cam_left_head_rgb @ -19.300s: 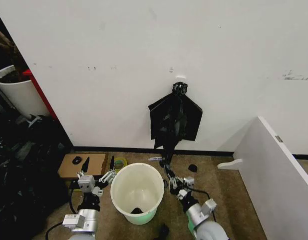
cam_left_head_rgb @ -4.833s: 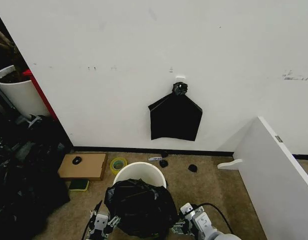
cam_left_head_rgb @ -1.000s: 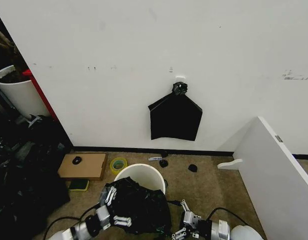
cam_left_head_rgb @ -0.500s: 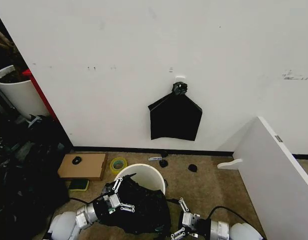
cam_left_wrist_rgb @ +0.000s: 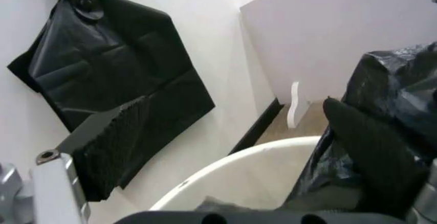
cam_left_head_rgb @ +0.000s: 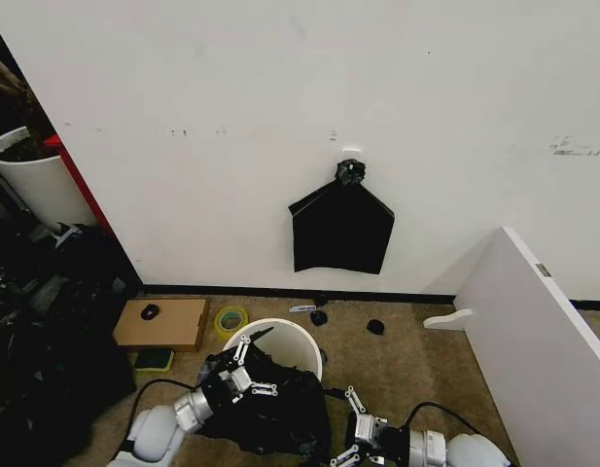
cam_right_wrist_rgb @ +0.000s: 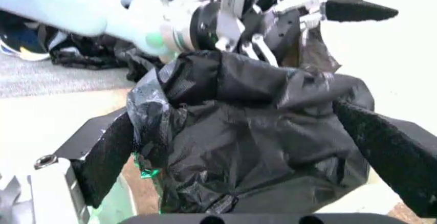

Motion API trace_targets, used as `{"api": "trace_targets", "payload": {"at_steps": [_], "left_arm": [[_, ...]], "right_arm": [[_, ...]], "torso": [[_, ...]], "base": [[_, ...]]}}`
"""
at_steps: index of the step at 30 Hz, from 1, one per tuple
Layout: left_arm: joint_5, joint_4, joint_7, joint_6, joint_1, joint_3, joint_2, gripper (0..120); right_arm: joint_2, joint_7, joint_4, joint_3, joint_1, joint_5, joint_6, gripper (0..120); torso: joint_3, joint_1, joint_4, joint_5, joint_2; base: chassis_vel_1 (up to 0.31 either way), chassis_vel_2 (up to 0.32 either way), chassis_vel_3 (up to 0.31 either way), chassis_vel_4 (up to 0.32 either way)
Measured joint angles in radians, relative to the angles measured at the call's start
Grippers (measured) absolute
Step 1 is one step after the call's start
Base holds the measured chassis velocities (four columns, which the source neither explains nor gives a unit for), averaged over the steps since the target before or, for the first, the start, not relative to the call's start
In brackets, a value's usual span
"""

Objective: Place the garbage bag over the trash bin.

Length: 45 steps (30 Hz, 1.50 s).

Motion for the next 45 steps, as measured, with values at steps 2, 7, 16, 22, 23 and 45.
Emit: {"api": "trace_targets", "payload": {"at_steps": [2, 7, 16, 22, 23, 45], "left_arm": [[0.012, 0.007, -0.02, -0.001, -0.002, 0.007, -0.011, 100], [0.063, 0.029, -0.097, 0.001, -0.007, 0.015, -0.031, 100], [0.12, 0.089, -0.212, 0.015, -0.025, 0.028, -0.074, 100], [0.125, 0.103, -0.232, 0.012, -0.028, 0.029, -0.087, 100], [0.11, 0.095, -0.233, 0.011, -0.025, 0.029, -0.087, 100], [-0.059, -0.252, -0.764, 0.204, 0.106, -0.161, 0.034, 100]], "right_arm": [[0.001, -0.004, -0.003, -0.001, 0.002, 0.002, -0.001, 100], [0.004, -0.025, -0.009, -0.004, 0.002, 0.002, 0.008, 100], [0.007, -0.08, -0.004, -0.004, 0.001, 0.017, 0.043, 100], [0.001, -0.134, -0.003, -0.001, -0.008, 0.08, 0.071, 100], [-0.001, -0.151, -0.002, 0.003, -0.009, 0.099, 0.08, 100], [0.062, 0.881, 0.137, -0.162, 0.249, 0.318, -0.467, 100]], "torso": [[0.0, 0.0, 0.0, 0.0, 0.0], [0.0, 0.0, 0.0, 0.0, 0.0], [0.0, 0.0, 0.0002, 0.0004, 0.0], [0.0, 0.0, 0.0001, 0.0005, 0.0], [0.0, 0.0, 0.0, 0.0003, 0.0], [0.0, 0.0, 0.0001, -0.0003, 0.0]], "base": [[0.0, 0.0, 0.0, 0.0], [0.0, 0.0, 0.0, 0.0], [0.0, 0.0, 0.0, 0.0], [0.0, 0.0, 0.0, 0.0], [0.0, 0.0, 0.0, 0.0], [0.0, 0.0, 0.0, 0.0]]}}
